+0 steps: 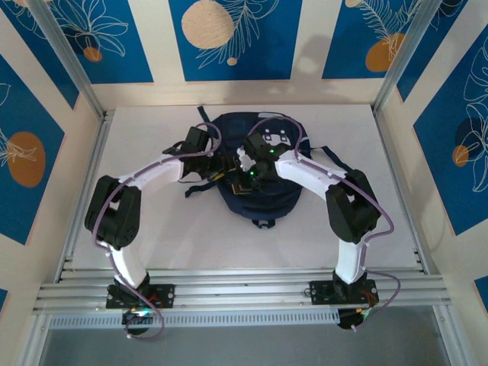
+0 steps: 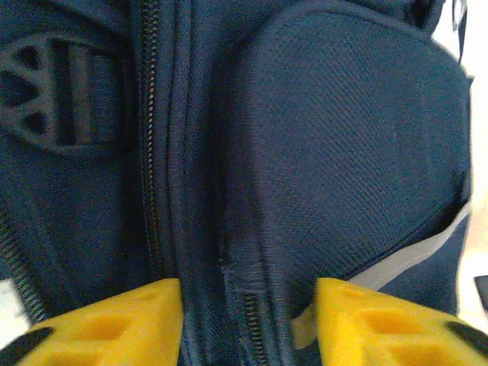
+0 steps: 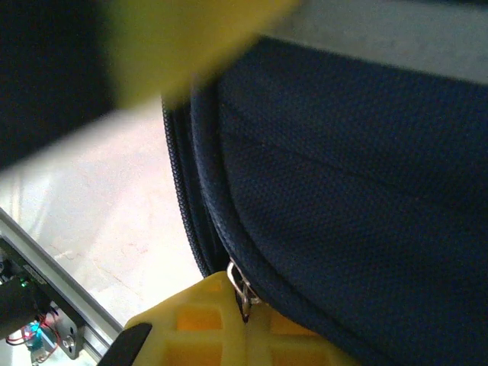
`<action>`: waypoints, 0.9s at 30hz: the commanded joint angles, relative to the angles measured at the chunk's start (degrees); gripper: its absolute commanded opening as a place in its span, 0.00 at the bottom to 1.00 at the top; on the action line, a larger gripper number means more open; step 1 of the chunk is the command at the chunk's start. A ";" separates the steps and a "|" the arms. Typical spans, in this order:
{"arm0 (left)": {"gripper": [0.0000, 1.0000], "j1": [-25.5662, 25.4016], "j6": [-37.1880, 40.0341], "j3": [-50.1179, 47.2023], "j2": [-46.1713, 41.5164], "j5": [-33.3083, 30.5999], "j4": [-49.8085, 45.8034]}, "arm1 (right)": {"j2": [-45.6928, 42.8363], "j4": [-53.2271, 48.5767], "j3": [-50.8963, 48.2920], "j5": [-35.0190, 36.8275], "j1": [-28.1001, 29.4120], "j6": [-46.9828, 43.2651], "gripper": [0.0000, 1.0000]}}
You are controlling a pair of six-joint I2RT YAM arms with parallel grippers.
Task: Pack the student bag
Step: Zip the student bag at the top-center of the table.
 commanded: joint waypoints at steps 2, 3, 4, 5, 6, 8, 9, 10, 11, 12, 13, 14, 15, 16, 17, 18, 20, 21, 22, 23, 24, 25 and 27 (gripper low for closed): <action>0.16 -1.60 -0.51 1.61 3.32 0.35 2.44 | -2.42 0.92 -0.75 -1.29 0.63 0.72 0.00; 0.06 -1.46 -0.69 1.23 3.43 -0.18 3.03 | -2.69 -0.61 -0.85 -0.93 0.63 0.34 0.00; 0.00 -1.31 -0.34 0.95 3.32 -0.90 3.29 | -2.84 -2.69 -0.74 -0.35 0.58 -0.25 0.00; 0.00 -1.13 0.01 0.84 3.06 -1.68 3.14 | -3.18 -4.78 -0.89 0.33 0.54 -1.00 0.00; 0.00 -0.88 0.62 0.70 2.66 -2.48 3.02 | -3.53 -7.42 -1.22 1.67 0.47 -1.91 0.00; 0.00 -0.02 1.59 0.69 2.07 -3.35 2.41 | -4.52 -11.99 -2.57 4.72 -0.04 -3.87 0.00; 0.00 0.47 2.12 0.81 1.81 -3.55 1.98 | -5.33 -14.25 -3.76 6.66 -0.61 -4.73 0.00; 0.00 1.00 2.64 0.97 1.58 -3.56 1.38 | -6.13 -16.17 -4.77 8.73 -1.43 -5.45 0.00; 0.00 1.36 3.17 1.22 1.48 -3.46 0.90 | -6.90 -17.65 -5.71 10.31 -2.36 -6.08 0.00; 0.00 1.72 3.78 1.58 1.34 -3.37 0.21 | -7.84 -19.02 -6.84 12.01 -3.67 -6.43 0.00; 0.00 2.01 4.37 1.93 1.27 -3.45 -0.40 | -8.88 -19.85 -7.83 13.48 -5.21 -6.94 0.00; 0.00 2.17 4.90 2.05 1.11 -3.59 -0.88 | -9.70 -20.19 -8.54 14.53 -6.57 -7.36 0.00; 0.00 2.37 5.38 2.15 0.96 -3.72 -1.33 | -10.47 -20.61 -9.12 15.73 -8.38 -7.91 0.00; 0.00 2.54 5.75 2.24 0.76 -3.85 -1.68 | -10.97 -21.02 -9.37 17.18 -10.15 -8.54 0.00; 0.00 2.65 6.02 2.33 0.69 -3.91 -1.97 | -11.12 -21.51 -9.33 18.75 -11.75 -9.04 0.00; 0.00 2.89 6.35 2.52 0.65 -3.82 -2.29 | -11.05 -22.10 -9.01 21.73 -13.42 -9.76 0.00; 0.00 3.31 6.81 2.68 0.47 -3.90 -2.83 | -10.24 -23.20 -8.10 28.67 -16.04 -10.60 0.00; 0.00 3.55 6.94 2.69 0.37 -4.08 -2.99 | -9.42 -23.72 -7.36 32.42 -17.15 -10.81 0.00; 0.00 3.78 6.90 2.82 0.35 -4.31 -3.01 | -8.32 -24.38 -6.52 35.31 -17.91 -11.06 0.00; 0.00 3.88 6.73 2.86 0.47 -4.50 -2.82 | -7.33 -25.01 -5.35 36.82 -18.09 -11.22 0.00; 0.00 4.02 6.61 3.16 0.59 -5.13 -2.55 | -6.27 -25.42 -4.31 37.41 -17.68 -12.02 0.00; 0.00 4.15 6.60 3.52 0.76 -5.90 -2.28 | -5.53 -25.19 -3.72 37.16 -16.61 -13.41 0.00; 0.00 4.57 6.36 4.62 1.38 -7.36 -1.63 | -4.55 -24.15 -3.32 35.72 -13.39 -16.41 0.00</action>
